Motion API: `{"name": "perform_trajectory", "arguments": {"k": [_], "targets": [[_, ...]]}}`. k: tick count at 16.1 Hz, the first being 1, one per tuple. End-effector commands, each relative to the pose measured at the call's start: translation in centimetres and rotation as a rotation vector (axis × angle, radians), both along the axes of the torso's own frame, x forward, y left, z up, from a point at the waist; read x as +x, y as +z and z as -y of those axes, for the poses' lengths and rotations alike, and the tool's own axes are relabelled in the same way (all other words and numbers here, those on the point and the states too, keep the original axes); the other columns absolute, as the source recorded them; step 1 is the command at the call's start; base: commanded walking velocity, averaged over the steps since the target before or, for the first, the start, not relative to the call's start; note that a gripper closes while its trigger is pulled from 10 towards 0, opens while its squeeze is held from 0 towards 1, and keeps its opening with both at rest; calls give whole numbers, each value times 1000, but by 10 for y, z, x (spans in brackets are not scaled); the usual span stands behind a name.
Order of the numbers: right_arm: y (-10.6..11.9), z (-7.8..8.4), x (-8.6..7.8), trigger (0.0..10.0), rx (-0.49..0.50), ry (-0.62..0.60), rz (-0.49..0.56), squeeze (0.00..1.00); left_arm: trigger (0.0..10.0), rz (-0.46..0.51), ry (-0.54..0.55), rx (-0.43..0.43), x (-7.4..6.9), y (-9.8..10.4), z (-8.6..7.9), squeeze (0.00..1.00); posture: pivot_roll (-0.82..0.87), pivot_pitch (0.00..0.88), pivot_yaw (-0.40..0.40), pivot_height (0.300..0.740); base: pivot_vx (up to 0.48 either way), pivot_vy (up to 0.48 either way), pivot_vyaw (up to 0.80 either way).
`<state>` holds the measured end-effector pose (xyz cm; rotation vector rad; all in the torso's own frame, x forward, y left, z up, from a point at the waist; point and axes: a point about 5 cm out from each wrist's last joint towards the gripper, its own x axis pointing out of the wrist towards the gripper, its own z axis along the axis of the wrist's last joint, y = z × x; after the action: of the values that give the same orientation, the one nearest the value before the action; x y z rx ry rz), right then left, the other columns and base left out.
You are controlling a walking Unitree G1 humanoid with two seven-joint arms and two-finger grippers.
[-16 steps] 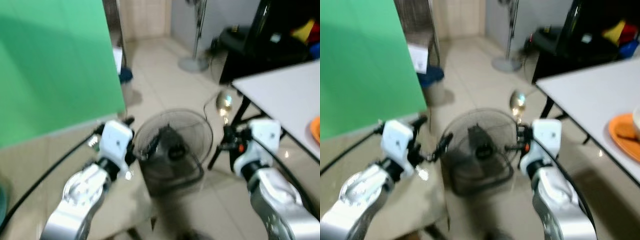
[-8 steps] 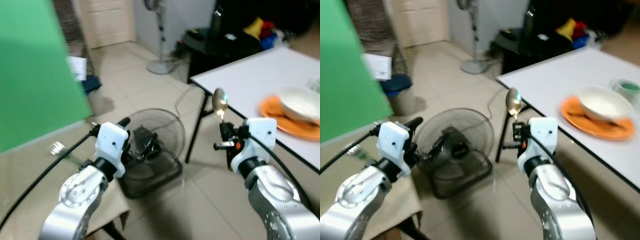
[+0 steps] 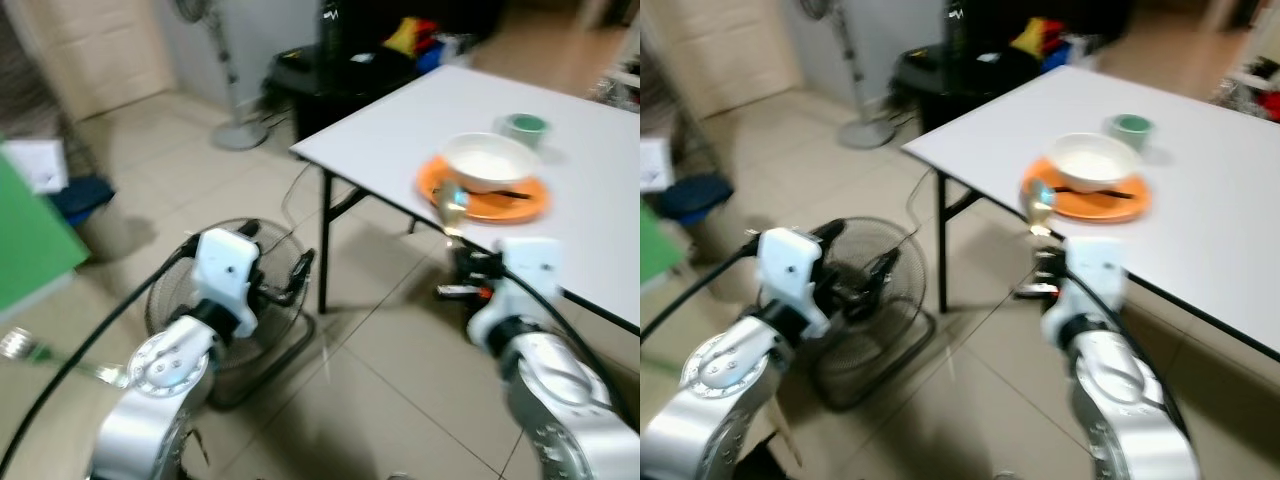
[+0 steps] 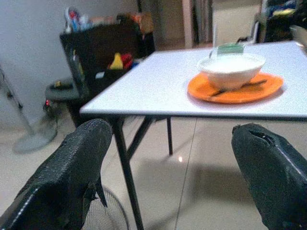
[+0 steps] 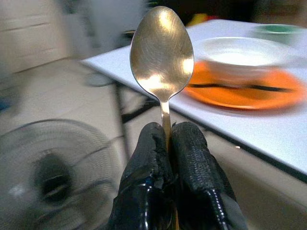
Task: Setting the table
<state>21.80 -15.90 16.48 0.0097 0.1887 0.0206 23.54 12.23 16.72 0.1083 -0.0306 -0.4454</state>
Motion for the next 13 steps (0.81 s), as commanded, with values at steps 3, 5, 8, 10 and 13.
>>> {"name": "perform_trajectory", "arguments": {"k": [3,5,8,10,13], "targets": [[7,-4,3,10000,5,5,30,0,10000,8,119,26,10,0,-19,0,84,0,67,740,86,0,-673],[9,-2,8,10000,-1,-7,35,0,10000,10,126,29,11,0,-21,0,86,0,65,740,289,0,0],[11,-2,19,10000,-28,30,25,0,10000,10,136,24,10,0,-22,0,93,0,53,740,324,0,0],[11,-2,21,10000,-38,55,15,0,10000,8,136,25,10,-1,-22,0,97,0,47,740,324,0,0],[12,-1,28,10000,-58,61,-8,0,10000,3,133,22,8,-3,-21,0,102,0,36,740,328,0,0]]}}
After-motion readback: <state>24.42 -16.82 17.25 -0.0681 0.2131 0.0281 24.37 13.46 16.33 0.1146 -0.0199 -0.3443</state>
